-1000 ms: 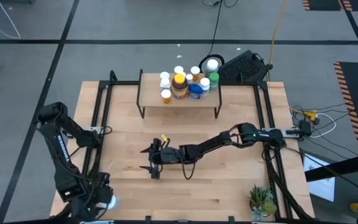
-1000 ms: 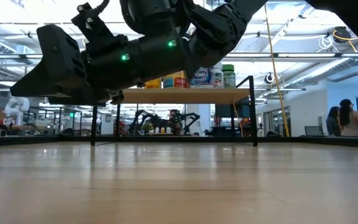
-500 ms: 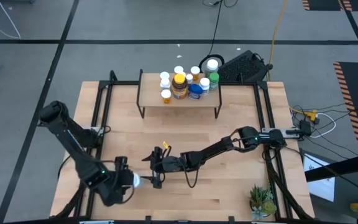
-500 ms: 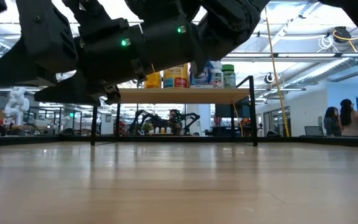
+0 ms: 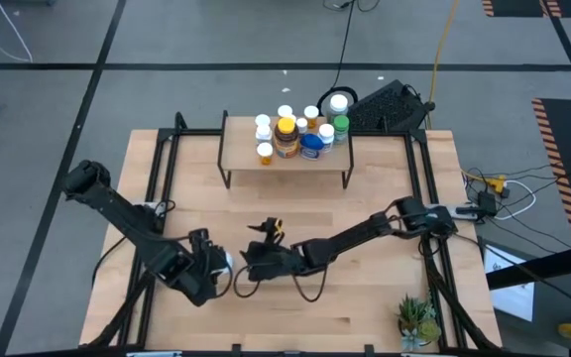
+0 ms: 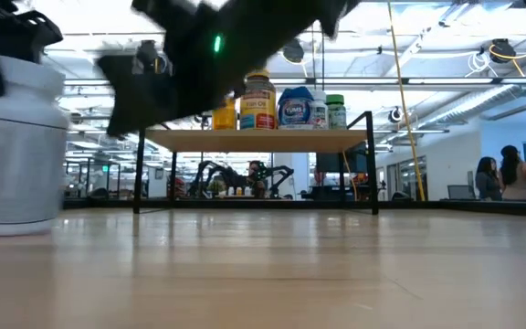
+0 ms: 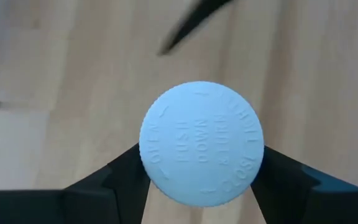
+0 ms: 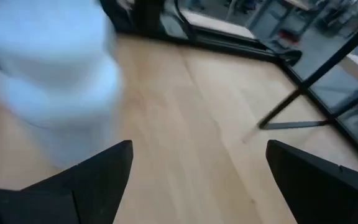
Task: Pick and place medicine bottles onto shelf by color
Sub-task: Put the white and red pill bottle on the shelf
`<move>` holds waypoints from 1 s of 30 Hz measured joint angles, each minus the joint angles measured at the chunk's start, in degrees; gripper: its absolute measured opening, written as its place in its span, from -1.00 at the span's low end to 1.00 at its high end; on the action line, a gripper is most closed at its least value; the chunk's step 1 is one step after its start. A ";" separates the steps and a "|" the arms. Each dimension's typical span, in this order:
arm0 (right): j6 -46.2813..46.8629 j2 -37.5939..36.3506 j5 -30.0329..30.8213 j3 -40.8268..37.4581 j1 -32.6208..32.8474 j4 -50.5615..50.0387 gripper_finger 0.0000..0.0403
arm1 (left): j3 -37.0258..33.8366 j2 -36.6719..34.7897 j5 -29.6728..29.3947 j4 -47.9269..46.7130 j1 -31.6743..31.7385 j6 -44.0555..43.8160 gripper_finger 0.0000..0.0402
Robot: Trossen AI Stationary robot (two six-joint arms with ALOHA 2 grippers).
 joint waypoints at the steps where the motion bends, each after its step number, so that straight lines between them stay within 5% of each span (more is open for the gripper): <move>1: 2.20 -1.10 -1.64 -0.61 0.07 0.12 0.82 | 0.00 0.02 -1.05 -0.36 0.26 -0.65 0.21; 7: 9.85 -1.78 -14.66 -8.06 -0.82 17.55 0.82 | 0.88 0.02 -5.51 -0.63 2.84 -3.37 0.17; 14: 10.96 -0.49 -14.62 -14.47 -2.09 34.24 0.82 | 2.93 0.00 -11.13 -0.48 5.13 -5.72 0.18; 24: 6.06 -0.48 -5.72 -14.48 -2.29 36.41 0.78 | 3.71 0.00 -15.71 5.78 9.57 -4.72 0.16; 30: 3.59 -0.51 -5.65 -14.48 -1.67 35.27 0.51 | 3.76 -0.28 -12.81 6.99 10.58 -1.57 0.26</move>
